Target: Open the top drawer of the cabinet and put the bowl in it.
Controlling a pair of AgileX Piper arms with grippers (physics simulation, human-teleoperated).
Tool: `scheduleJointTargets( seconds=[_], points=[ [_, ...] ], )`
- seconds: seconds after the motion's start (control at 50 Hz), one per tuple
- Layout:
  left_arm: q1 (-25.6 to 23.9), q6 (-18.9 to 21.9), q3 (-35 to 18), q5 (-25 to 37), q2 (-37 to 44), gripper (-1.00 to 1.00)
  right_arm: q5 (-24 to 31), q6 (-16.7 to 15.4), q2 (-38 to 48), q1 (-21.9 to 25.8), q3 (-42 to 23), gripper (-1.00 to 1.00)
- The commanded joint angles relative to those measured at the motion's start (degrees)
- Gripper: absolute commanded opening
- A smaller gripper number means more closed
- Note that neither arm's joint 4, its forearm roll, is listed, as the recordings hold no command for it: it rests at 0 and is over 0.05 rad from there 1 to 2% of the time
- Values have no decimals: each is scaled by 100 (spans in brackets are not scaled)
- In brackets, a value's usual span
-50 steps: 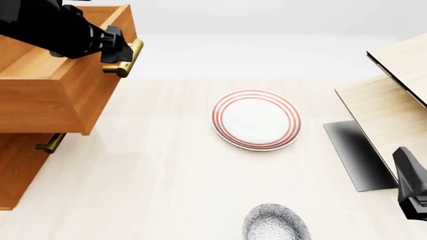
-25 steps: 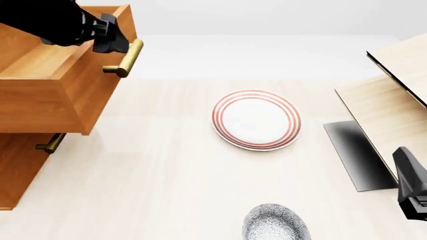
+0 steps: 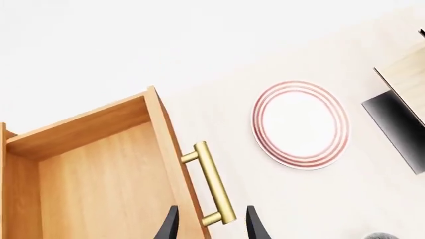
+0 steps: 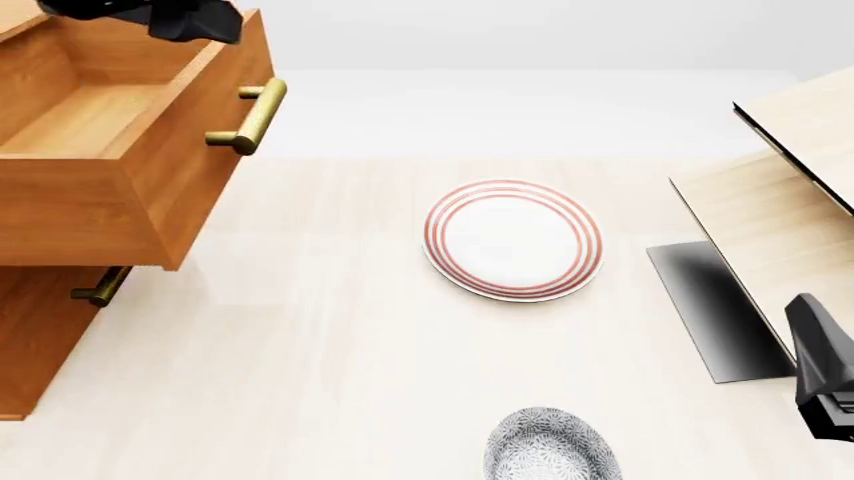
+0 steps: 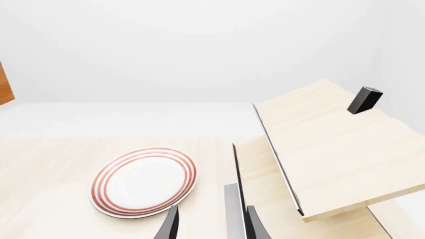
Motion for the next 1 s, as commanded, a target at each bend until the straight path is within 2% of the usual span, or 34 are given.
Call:
scheduleJointTargets(
  seconds=[0.02, 0.1, 0.14, 0.18, 0.3, 0.34, 0.36, 0.4, 0.42, 0.62, 0.7, 0.74, 0.78, 1.0],
  points=[
    [-107, 130, -278, 207, -142, 100, 2, -1, -8, 0, 4, 100],
    [-351, 11, -390, 162, -194, 100, 2, -2, -8, 1, 4, 100],
    [-234, 209, -300, 192, -265, 100, 2, -1, -8, 0, 4, 100],
    [-297, 104, -304, 174, -296, 100, 2, 0, -7, 1, 4, 100],
    [-364, 313, -153, 144, -480, 100, 2, 0, -8, 1, 4, 100],
    [-521, 220, -173, 126, -485, 100, 2, -2, -7, 1, 4, 100],
    [-493, 364, -81, 126, -541, 100, 2, -1, -8, 1, 4, 100],
    [-581, 342, -110, 83, -596, 100, 2, -2, -7, 0, 4, 100],
    [-619, 571, -6, 45, -638, 100, 2, -2, -7, 1, 4, 100],
    [-856, 687, 364, -165, -813, 100, 2, -1, -8, 0, 4, 100],
    [-931, 704, 470, -231, -854, 100, 2, -2, -8, 1, 4, 100],
    [-1086, 563, 451, -266, -816, 100, 2, -2, -8, 1, 4, 100],
    [-1070, 637, 570, -307, -879, 100, 2, -2, -7, 1, 4, 100],
    [-1378, 466, 984, -516, -911, 100, 2, -2, -8, 0, 4, 100]
  ],
)
